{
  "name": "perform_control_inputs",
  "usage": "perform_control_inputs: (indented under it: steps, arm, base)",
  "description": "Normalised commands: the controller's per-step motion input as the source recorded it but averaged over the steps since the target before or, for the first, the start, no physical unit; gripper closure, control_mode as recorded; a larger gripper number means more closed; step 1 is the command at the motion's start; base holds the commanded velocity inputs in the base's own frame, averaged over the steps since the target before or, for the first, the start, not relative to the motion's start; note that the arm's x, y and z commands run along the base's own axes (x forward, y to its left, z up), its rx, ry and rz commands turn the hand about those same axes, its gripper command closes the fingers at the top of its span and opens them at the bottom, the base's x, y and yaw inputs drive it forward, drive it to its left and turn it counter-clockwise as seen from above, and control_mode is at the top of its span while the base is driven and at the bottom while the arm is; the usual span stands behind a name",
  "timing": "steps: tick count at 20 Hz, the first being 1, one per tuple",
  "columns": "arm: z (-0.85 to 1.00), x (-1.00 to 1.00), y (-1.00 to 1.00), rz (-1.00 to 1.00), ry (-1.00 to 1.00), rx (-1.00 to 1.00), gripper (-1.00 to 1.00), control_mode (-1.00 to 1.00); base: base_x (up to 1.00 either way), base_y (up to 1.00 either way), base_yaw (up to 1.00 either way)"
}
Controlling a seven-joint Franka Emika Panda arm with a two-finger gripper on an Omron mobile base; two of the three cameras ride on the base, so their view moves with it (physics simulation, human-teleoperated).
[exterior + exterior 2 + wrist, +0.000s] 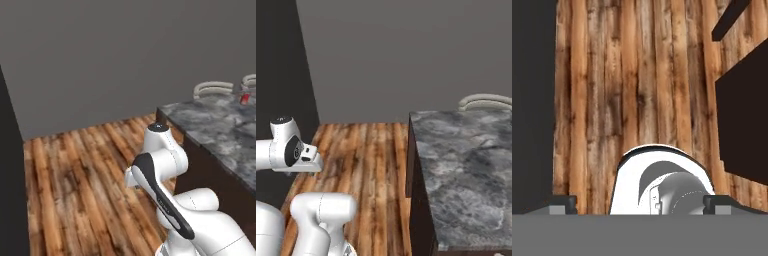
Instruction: Four empty soda cans are scattered around the kitchen. Gather all the cans and cluster them next to the stove for recycling.
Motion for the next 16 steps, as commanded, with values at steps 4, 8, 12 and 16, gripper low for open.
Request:
perform_control_inputs:
  steps: [4,8,12,16]
  arm:
    - [0.00,0.00,0.00,0.00,0.00,0.00,-1.00,1.00]
    - [0.00,0.00,0.00,0.00,0.00,0.00,-1.00,1.00]
    - [0.00,0.00,0.00,0.00,0.00,0.00,-1.00,1.00]
    - [0.00,0.00,0.00,0.00,0.00,0.00,-1.00,1.00]
  base:
    - [1.00,0.82,-0.50]
    - [1.00,0.85,-0.49]
    - [1.00,0.89,-0.48]
    - [1.00,0.88,-0.49]
